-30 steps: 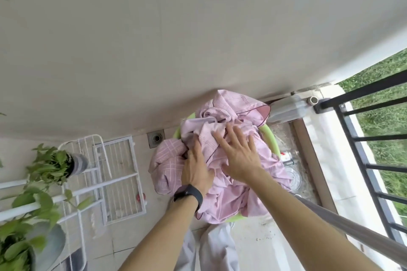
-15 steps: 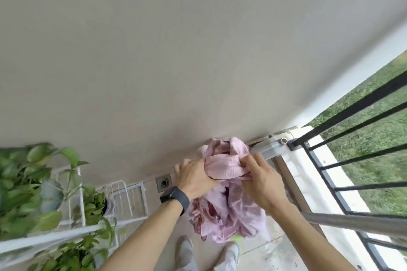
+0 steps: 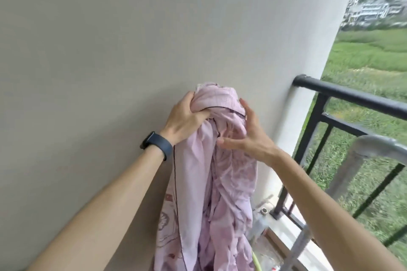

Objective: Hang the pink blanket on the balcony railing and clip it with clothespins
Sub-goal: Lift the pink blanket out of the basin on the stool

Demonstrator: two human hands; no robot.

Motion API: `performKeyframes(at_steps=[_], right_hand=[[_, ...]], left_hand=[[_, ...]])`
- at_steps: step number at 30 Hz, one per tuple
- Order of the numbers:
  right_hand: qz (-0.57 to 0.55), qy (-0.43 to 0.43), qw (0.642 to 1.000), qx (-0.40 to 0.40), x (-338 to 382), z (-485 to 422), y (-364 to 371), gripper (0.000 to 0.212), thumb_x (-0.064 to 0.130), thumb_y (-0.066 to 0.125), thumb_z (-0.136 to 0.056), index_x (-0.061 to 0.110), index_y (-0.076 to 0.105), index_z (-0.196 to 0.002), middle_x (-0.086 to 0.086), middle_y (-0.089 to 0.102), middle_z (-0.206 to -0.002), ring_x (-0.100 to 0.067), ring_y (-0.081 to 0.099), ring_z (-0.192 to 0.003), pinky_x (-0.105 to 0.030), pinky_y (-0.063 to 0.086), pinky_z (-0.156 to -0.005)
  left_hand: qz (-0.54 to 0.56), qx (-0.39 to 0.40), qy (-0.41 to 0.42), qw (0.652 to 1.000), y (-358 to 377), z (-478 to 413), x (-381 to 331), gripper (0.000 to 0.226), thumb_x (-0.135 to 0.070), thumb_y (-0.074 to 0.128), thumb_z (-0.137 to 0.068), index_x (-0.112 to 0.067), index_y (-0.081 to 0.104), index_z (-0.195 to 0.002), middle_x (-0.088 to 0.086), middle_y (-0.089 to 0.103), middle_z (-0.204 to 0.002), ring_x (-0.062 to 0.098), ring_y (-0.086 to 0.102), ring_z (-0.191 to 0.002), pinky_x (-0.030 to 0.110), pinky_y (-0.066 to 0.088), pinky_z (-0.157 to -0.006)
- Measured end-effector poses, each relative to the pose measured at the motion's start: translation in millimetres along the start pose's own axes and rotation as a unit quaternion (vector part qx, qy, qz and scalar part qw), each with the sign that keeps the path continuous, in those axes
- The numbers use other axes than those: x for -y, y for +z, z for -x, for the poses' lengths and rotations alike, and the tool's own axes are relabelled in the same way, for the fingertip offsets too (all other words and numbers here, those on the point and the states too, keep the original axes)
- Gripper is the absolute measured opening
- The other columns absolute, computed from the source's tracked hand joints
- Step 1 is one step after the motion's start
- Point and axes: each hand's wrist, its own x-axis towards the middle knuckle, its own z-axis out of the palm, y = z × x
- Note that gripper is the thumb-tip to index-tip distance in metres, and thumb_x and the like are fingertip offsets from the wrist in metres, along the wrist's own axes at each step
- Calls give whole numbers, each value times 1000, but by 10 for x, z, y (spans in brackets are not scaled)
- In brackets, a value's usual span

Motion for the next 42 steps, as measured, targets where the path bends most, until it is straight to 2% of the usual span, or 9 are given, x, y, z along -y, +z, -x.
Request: performKeyframes(at_steps=[2,9,15,19,24,27,32,39,42], right_hand=[[-50,2,998,50,232,-47,-85,122,32,93,-66,34,10,-155,19,37,-148,-2,40,-138,-25,42,-107],[-126,-6,977,173,825,-246,-619,58,39,75,-77,44,55,-131,8,63,-133,-16,60,-117,-37,40,-94],[-56,-14,992,110,809,-367,-280,92,18,93,-62,25,40,-137,-4,58,-133,-20,62,-120,-44,50,-102],[203,-114,966,-113,961,-467,-444,74,10,70,-72,24,38,-138,3,62,-89,-31,62,-90,-34,45,-69],[413,-257,826,-284,1310,-666,-703,61,12,58,-72,21,47,-131,-3,60,-108,-32,52,-97,-41,46,-69],[427,-250,840,-221,1282,-745,-692,54,5,57,-76,14,49,-129,-12,50,-126,-40,57,-98,-49,53,-77],[115,-15,993,16,1046,-662,-659,75,7,78,-75,19,33,-134,-8,61,-118,-28,63,-104,-36,54,-79],[-203,59,920,331,830,-435,-694,47,30,75,-86,23,62,-131,-8,65,-132,-29,61,-122,-43,51,-99],[-304,67,896,316,813,-458,-647,60,55,58,-92,19,56,-140,-11,55,-145,-31,51,-134,-44,42,-111]], left_hand=[[-5,11,41,999,-170,-176,-357,33,-37,61,-63,-24,59,-93,-8,68,-85,6,62,-72,18,47,-58],[-44,4,142,989,-816,-412,-882,41,-22,64,-73,-40,59,-110,-8,70,-103,13,66,-99,35,53,-88],[-155,-14,215,964,-873,-343,-999,36,-24,60,-75,-43,56,-106,-15,68,-88,4,62,-81,17,46,-70],[-333,-18,226,915,-1049,-237,-822,55,-33,69,-76,-42,40,-122,0,59,-90,27,59,-80,33,49,-69],[-310,0,129,942,-996,-184,-707,87,-40,73,-70,-44,21,-139,6,64,-95,33,62,-82,42,55,-70],[-303,3,120,945,-981,-224,-722,70,-39,67,-72,-41,29,-131,5,67,-88,34,63,-75,38,54,-64],[-344,-97,205,911,-1011,-388,-971,63,-22,62,-80,-43,35,-133,12,68,-104,42,62,-92,39,49,-73],[-396,-120,210,886,-964,-482,-1110,66,-13,58,-83,-46,36,-137,8,50,-89,44,60,-85,46,52,-75],[-395,-144,220,880,-917,-510,-1144,64,-14,56,-85,-43,37,-138,14,56,-96,45,61,-86,46,53,-74]])
